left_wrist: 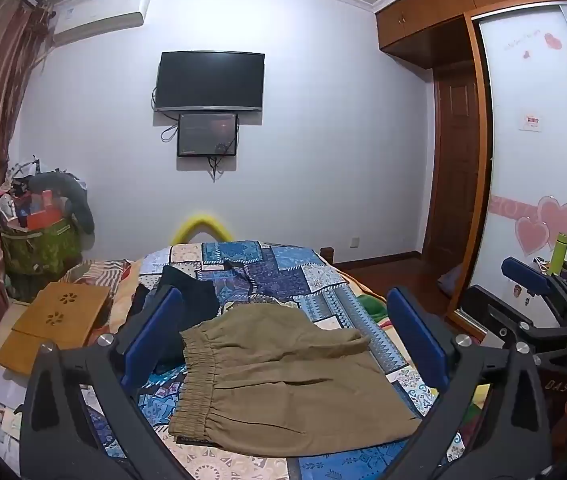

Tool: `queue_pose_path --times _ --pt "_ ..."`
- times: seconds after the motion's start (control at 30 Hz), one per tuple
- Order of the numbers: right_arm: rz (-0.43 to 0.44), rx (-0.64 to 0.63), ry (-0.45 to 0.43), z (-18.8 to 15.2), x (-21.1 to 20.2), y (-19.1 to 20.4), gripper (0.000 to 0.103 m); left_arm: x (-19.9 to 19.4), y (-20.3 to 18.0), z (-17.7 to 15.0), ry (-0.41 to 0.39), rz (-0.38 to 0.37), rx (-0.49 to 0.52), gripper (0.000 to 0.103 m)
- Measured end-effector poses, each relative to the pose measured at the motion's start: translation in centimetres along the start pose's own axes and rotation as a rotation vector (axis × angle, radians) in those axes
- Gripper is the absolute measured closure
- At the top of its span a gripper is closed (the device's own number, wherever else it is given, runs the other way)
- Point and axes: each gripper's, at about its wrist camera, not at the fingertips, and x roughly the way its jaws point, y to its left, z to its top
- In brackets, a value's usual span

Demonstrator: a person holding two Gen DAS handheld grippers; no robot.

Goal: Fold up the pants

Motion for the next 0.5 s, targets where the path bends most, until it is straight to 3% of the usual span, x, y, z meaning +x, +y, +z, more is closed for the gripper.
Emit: queue_pose_path --times 0.5 --pt "-0.002 0.004 0.002 0.06 -0.15 -0.09 0.001 -0.10 -0.11 0.19 -0.003 -0.024 0.004 0.000"
